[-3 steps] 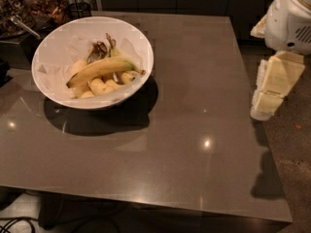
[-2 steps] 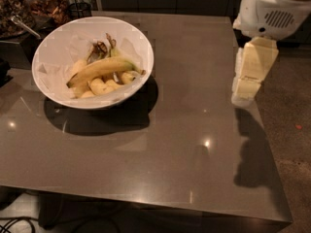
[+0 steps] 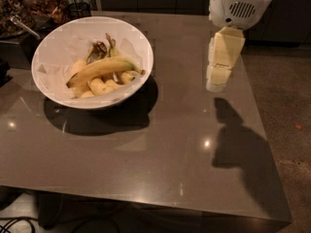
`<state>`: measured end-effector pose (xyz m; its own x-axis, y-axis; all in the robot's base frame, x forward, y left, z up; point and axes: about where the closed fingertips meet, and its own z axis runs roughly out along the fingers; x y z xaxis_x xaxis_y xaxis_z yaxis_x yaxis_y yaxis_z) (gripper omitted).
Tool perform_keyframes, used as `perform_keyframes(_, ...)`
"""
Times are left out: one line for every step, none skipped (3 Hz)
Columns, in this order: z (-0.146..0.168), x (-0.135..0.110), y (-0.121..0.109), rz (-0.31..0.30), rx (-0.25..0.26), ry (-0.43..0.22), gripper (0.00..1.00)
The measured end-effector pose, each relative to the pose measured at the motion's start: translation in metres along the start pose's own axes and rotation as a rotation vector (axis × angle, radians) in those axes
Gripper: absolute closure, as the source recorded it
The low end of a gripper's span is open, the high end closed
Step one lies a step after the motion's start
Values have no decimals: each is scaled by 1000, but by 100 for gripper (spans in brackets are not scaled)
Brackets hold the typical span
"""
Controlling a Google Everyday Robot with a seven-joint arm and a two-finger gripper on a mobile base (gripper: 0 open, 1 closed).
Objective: Pick banana from white bowl
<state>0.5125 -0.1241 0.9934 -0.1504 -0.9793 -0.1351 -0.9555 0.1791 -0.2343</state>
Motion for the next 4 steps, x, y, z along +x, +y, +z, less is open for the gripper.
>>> perform_keyframes(4,-27,-7,-64,9,-18,0)
perform_keyframes(18,-71,-15,-157,-19,-14,0)
perform_keyframes(33,-113,-24,-234,-33,-11,0)
perform_keyframes(33,-128,-24,-272,-9,19,0)
